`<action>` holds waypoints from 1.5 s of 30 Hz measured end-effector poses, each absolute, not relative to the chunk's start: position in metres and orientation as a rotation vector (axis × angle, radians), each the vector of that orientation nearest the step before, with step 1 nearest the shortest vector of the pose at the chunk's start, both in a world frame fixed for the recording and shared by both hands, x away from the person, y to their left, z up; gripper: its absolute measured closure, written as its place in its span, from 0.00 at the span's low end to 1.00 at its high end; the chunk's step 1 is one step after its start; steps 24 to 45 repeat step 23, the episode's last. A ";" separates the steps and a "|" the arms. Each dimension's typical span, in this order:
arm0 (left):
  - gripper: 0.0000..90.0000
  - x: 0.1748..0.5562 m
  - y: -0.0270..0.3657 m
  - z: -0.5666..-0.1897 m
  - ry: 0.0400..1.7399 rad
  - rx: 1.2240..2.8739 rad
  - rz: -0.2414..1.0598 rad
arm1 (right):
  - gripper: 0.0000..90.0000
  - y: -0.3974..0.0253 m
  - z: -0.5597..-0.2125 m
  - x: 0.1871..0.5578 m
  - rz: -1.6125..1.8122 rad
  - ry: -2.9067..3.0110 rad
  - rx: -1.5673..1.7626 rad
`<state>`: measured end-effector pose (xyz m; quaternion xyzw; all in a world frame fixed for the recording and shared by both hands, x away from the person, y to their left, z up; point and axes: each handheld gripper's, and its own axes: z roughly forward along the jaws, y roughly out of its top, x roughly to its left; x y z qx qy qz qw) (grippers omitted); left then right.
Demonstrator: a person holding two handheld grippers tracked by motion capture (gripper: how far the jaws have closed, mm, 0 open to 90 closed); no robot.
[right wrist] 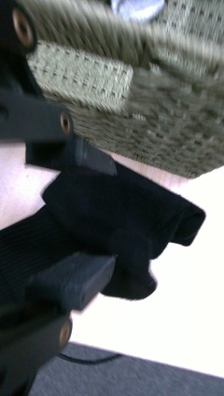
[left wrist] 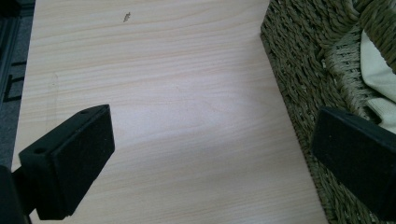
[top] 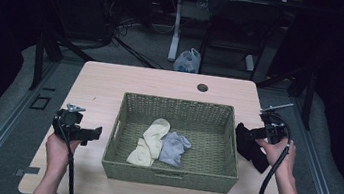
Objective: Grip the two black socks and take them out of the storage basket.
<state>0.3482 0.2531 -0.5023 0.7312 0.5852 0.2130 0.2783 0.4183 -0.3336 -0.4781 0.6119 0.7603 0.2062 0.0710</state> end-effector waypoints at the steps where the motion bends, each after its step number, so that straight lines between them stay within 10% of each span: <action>1: 0.00 0.348 0.253 -0.502 1.572 1.961 0.572 | 0.44 -0.333 -0.473 0.415 0.629 2.286 1.831; 17: 0.00 0.348 0.253 -0.502 1.573 1.957 0.573 | 0.07 -0.333 -0.439 0.351 0.690 2.315 1.637; 45: 0.00 0.348 0.251 -0.502 1.567 1.963 0.571 | 0.04 -0.337 -0.450 0.323 0.692 2.320 1.627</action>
